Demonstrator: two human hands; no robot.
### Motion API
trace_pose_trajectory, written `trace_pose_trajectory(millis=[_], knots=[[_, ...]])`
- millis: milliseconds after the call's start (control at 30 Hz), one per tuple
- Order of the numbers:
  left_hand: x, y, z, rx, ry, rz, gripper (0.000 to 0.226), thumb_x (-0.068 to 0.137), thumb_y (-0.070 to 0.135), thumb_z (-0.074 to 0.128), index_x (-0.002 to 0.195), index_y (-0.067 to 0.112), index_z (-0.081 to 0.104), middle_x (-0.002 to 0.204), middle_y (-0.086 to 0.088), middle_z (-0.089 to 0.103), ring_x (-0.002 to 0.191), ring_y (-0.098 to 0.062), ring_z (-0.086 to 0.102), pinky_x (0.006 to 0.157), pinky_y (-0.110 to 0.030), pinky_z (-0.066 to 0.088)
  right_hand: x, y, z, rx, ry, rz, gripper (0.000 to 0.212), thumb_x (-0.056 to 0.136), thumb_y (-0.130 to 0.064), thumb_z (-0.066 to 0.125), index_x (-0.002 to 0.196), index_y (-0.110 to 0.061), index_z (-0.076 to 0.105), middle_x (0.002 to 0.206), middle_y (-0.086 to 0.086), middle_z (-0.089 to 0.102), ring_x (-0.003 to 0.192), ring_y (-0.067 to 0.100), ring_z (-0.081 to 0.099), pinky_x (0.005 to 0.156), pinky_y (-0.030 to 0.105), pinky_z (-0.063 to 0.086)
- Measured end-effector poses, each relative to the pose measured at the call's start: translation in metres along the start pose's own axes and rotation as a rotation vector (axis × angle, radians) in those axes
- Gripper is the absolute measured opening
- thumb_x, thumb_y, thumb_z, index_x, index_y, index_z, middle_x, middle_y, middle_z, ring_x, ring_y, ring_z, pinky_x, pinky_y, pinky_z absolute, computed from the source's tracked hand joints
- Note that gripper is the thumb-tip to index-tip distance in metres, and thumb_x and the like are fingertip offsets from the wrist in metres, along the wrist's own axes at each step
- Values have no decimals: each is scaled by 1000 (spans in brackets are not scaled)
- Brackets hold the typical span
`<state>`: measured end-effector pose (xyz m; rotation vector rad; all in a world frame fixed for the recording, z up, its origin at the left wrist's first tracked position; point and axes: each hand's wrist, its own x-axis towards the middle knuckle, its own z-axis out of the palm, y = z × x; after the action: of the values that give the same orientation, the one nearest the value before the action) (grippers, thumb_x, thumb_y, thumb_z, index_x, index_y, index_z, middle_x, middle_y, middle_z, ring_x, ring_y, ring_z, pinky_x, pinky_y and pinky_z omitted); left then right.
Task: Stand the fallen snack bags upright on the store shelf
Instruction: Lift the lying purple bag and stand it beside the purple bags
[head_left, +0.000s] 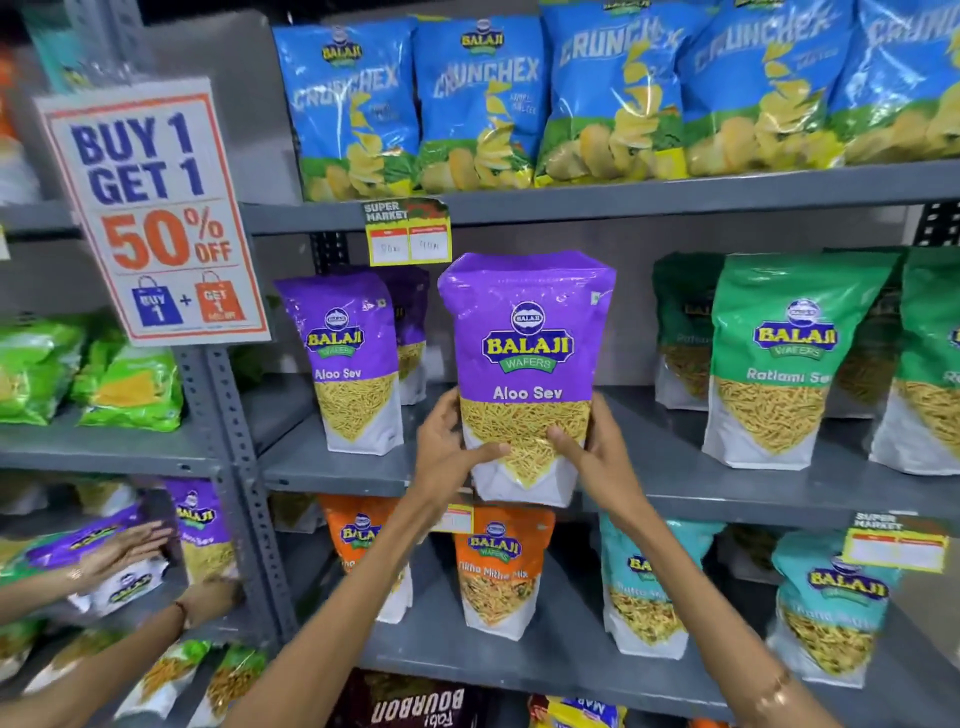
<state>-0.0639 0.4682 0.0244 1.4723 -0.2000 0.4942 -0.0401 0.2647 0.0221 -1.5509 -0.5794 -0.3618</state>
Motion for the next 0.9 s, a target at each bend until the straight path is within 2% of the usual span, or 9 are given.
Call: trace_pose_trajectory(millis=[33, 133, 200, 333, 433, 567, 633, 767, 900], knots=[[17, -5, -5, 34, 1, 1, 82, 62, -24, 81, 128, 15, 54, 114, 4, 76, 104, -9, 72, 84, -27, 61, 13, 10, 8, -8, 14, -3, 46, 92, -13, 67, 135, -9, 51, 129, 11, 67, 117, 20, 66, 99, 41, 54], [54, -26, -20, 110, 11, -12, 83, 65, -22, 80, 133, 13, 48, 111, 5, 74, 103, -8, 70, 82, -21, 59, 43, 39, 33, -47, 16, 15, 41, 96, -17, 65, 134, -17, 49, 121, 1, 67, 106, -5, 66, 95, 32, 56], [69, -40, -28, 143, 19, -29, 85, 69, -17, 82, 140, 10, 43, 117, 0, 73, 111, -14, 69, 89, -27, 59, 56, 56, 44, -32, 9, 56, 40, 98, -18, 64, 134, -17, 47, 118, -8, 68, 103, -9, 67, 92, 30, 58], [90, -62, -38, 153, 53, -37, 76, 74, -13, 81, 135, 16, 45, 118, 4, 70, 107, 0, 69, 94, -26, 58, 83, 82, 56, 20, -11, 101, 44, 98, -21, 64, 137, -13, 46, 127, 4, 67, 116, 13, 67, 95, 29, 57], [95, -76, -49, 123, 65, -109, 70, 73, 3, 87, 133, 13, 51, 126, -6, 71, 117, -17, 69, 104, -41, 55, 92, 96, 57, 98, -67, 242, 48, 94, -31, 69, 134, -13, 49, 132, 7, 67, 119, 19, 67, 95, 28, 57], [104, -88, -62, 97, -8, -210, 93, 52, 37, 100, 132, 16, 58, 128, -4, 73, 122, -23, 68, 108, -49, 52, 102, 111, 54, 119, -100, 277, 59, 88, -37, 73, 137, -13, 50, 132, 4, 68, 117, 15, 67, 100, 34, 55], [107, -93, -66, 107, -75, -229, 92, 50, 30, 101, 130, 18, 58, 132, -3, 70, 127, -23, 64, 110, -48, 50, 103, 115, 53, 83, -121, 276, 63, 84, -29, 80, 137, -13, 50, 129, 2, 68, 118, 17, 67, 101, 35, 55], [108, -91, -79, 167, -214, -302, 121, 46, 16, 103, 149, 13, 40, 155, -5, 51, 145, -22, 45, 117, -52, 42, 96, 114, 56, -79, -151, 204, 94, 63, -12, 96, 142, -13, 44, 130, -1, 63, 118, 8, 61, 90, 5, 48], [108, -91, -82, 188, -230, -307, 125, 42, 13, 100, 150, 16, 38, 151, -1, 54, 140, -20, 50, 113, -50, 47, 92, 105, 62, -129, -141, 177, 76, 72, -7, 90, 134, -23, 48, 127, 0, 65, 113, 4, 62, 82, 0, 46]])
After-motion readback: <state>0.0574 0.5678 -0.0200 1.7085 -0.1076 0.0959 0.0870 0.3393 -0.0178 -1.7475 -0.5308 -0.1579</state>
